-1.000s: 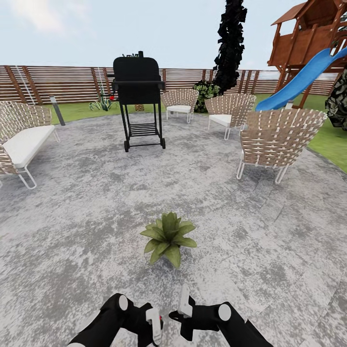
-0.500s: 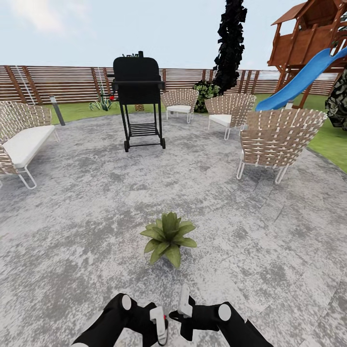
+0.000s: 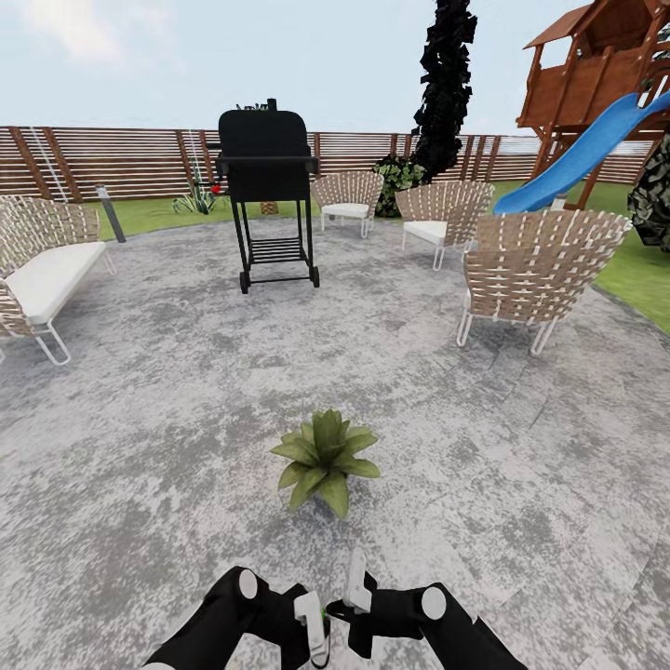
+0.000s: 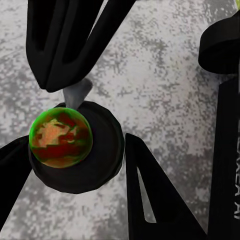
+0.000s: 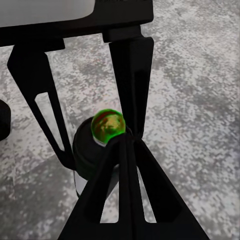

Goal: Pick up the pesticide atomizer in the garden and spray insectifuge to fully cover both potted plants in the garden.

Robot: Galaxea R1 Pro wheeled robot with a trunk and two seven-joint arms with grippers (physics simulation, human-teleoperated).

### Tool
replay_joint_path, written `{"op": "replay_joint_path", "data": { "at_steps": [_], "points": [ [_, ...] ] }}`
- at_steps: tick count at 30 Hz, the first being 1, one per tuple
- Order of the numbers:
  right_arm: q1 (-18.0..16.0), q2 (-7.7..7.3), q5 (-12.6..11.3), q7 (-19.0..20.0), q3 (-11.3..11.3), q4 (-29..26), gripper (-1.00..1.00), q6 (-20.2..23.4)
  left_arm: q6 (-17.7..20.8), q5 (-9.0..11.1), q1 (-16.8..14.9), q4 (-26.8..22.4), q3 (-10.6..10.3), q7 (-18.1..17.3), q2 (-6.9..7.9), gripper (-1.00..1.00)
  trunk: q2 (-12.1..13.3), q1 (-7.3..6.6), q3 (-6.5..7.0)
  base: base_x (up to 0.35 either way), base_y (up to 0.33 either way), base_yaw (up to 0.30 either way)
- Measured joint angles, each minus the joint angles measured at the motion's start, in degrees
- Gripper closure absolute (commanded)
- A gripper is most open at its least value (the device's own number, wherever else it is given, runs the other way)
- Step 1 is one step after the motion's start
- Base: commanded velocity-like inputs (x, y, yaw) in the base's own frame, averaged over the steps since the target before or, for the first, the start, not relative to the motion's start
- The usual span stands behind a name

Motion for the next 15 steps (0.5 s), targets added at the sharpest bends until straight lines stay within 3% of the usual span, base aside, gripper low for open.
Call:
{"op": "replay_joint_path", "data": {
  "at_steps": [15],
  "points": [
    [-0.02,0.0,0.0,0.0,0.0,0.0,1.0,-0.03,-0.06,-0.17,-0.08,0.49,-0.14,0.06,0.37,1.0,0.0,0.0,0.0,0.0,0.0,0.0]
  ]
}}
